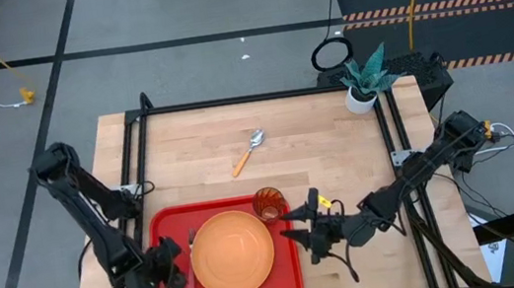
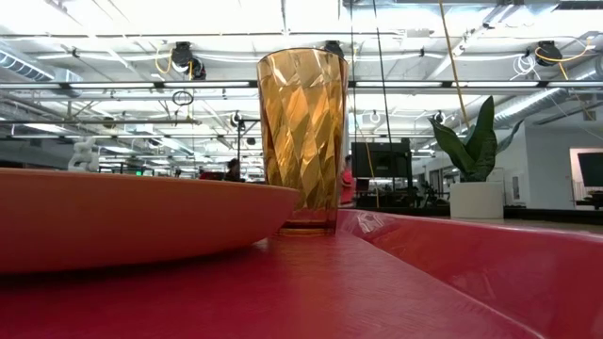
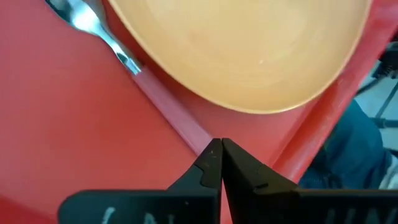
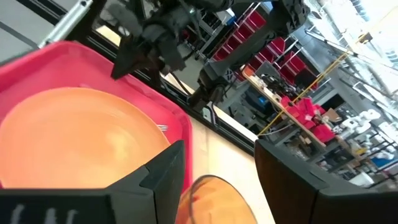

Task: Pick and place plate/cup/fork/spoon on tray
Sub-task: Put the pink fork on the red serving tray to the left of the orange plate, then put the orange spoon on the red serving tray to the left of the pink fork

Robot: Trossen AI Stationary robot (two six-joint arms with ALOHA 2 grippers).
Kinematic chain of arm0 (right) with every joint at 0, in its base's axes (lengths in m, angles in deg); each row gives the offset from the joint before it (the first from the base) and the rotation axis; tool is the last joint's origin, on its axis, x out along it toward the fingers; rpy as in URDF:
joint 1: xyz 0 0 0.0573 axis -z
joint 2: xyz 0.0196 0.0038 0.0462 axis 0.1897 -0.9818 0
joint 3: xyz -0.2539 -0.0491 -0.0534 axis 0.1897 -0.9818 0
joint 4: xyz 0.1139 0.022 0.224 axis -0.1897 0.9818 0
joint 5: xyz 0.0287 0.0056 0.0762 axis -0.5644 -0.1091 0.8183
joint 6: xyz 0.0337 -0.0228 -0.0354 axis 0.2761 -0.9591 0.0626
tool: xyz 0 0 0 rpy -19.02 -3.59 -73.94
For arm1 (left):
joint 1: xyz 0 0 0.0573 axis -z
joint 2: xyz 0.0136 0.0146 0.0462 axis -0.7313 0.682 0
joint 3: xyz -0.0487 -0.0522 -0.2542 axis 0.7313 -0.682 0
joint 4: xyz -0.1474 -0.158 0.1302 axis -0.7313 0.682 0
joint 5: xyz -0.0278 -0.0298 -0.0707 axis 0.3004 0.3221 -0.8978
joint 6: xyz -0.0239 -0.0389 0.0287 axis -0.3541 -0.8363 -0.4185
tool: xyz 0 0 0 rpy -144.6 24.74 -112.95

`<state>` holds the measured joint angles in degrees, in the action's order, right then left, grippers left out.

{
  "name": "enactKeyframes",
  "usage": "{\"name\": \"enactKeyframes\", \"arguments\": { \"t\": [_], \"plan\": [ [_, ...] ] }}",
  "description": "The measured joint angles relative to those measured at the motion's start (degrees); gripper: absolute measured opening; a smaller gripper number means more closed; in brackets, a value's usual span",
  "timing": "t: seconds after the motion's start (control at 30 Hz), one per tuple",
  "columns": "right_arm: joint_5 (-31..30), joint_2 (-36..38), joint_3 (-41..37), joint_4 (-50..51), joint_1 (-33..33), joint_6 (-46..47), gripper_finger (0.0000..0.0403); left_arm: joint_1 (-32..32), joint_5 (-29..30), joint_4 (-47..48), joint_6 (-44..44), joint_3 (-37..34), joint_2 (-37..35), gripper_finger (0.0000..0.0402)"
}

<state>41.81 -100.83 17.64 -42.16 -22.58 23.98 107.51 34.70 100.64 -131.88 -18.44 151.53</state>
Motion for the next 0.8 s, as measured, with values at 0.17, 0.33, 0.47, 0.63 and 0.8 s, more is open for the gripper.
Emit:
{"name": "enactKeyframes", "arguments": {
  "t": [0.17, 0.33, 0.47, 0.63, 0.8],
  "plan": [
    [-0.05, 0.69, -0.07, 1.05, 2.22, -2.71, 0.0187, -0.05, 3.17, 8.78, 3.89, 0.00, -5.81, 0.0011],
    [0.00, 2.98, -0.09, 2.10, 7.60, -2.43, 0.0187, -0.41, 13.01, 17.80, 10.09, 0.00, -11.19, 0.0011],
    [1.26, 5.92, -0.09, 2.10, 12.46, -2.42, 0.0187, -1.96, 22.42, 24.35, 15.28, 0.00, -14.60, 0.0012],
    [5.48, 9.74, -0.07, 3.95, 18.44, 0.02, 0.0187, -5.93, 30.19, 29.06, 21.72, 0.00, -16.95, 0.0012],
    [10.69, 12.08, -0.07, 8.75, 25.31, 6.07, 0.0187, -11.83, 33.25, 29.28, 28.64, 0.00, -17.39, 0.0012]
  ]
}}
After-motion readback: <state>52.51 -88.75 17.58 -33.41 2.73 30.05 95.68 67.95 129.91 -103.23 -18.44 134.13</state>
